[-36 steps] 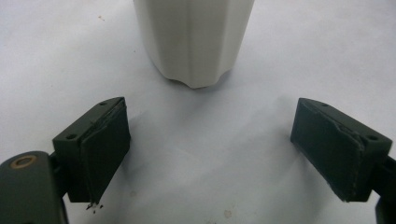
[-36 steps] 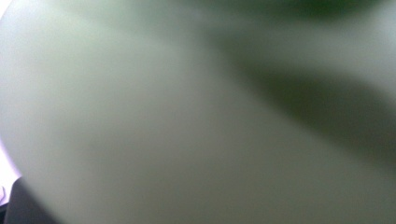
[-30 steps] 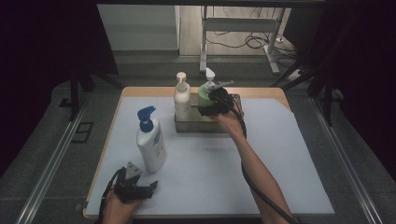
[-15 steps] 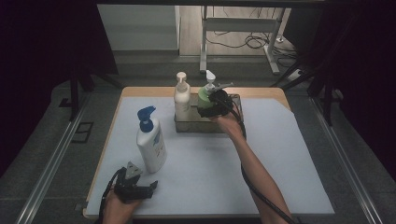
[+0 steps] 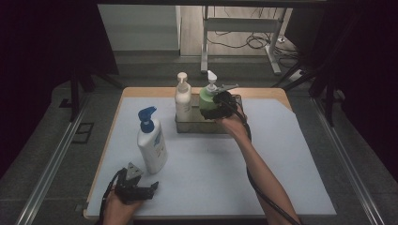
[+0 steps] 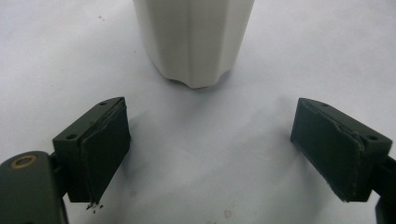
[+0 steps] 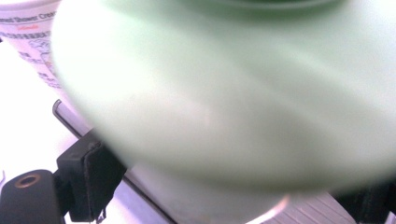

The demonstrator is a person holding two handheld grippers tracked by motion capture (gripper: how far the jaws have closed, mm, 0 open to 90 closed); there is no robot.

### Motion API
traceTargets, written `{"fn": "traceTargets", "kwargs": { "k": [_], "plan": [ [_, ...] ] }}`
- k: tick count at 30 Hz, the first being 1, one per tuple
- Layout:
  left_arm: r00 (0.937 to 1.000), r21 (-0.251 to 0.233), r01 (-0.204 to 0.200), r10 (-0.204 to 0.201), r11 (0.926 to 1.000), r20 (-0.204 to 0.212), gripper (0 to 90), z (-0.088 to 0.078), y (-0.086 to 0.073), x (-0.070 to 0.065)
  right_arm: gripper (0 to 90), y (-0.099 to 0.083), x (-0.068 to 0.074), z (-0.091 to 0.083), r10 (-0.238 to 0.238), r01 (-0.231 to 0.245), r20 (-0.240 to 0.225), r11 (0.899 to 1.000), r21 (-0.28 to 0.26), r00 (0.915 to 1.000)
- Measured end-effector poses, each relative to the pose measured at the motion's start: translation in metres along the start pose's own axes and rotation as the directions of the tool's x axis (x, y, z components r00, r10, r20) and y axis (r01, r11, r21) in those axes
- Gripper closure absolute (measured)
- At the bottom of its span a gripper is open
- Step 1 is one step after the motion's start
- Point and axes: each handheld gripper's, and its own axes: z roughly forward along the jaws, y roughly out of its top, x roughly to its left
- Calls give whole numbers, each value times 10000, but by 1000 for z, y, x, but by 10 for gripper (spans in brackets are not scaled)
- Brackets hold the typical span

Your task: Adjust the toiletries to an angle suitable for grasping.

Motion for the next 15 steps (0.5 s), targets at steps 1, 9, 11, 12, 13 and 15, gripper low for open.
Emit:
{"fn": "traceTargets", "kwargs": {
  "k": [1,9,11,12,13,15],
  "plan": [
    [10000,0,-1,1,10000,4,117,0,0,0,94,-1,0,-2,-5,5,-5,10000,-24,10000],
    [10000,-6,-3,3,10000,7,117,0,0,0,114,-8,1,-19,-61,57,-142,9996,-269,9999],
    [10000,-4,-4,4,10000,7,117,0,0,0,128,-9,1,-22,-54,49,-163,9995,-296,9999],
    [10000,-6,-2,2,10000,11,117,0,0,0,131,-10,1,-24,-79,73,-175,9994,-350,9998],
    [10000,-9,5,-5,10000,17,117,0,0,0,133,-10,1,-27,-63,54,-243,9993,-380,9997],
    [10000,-12,1,-1,10000,13,117,0,0,0,143,-13,1,-32,-1,-16,-409,9991,-425,9992]
  ]
}}
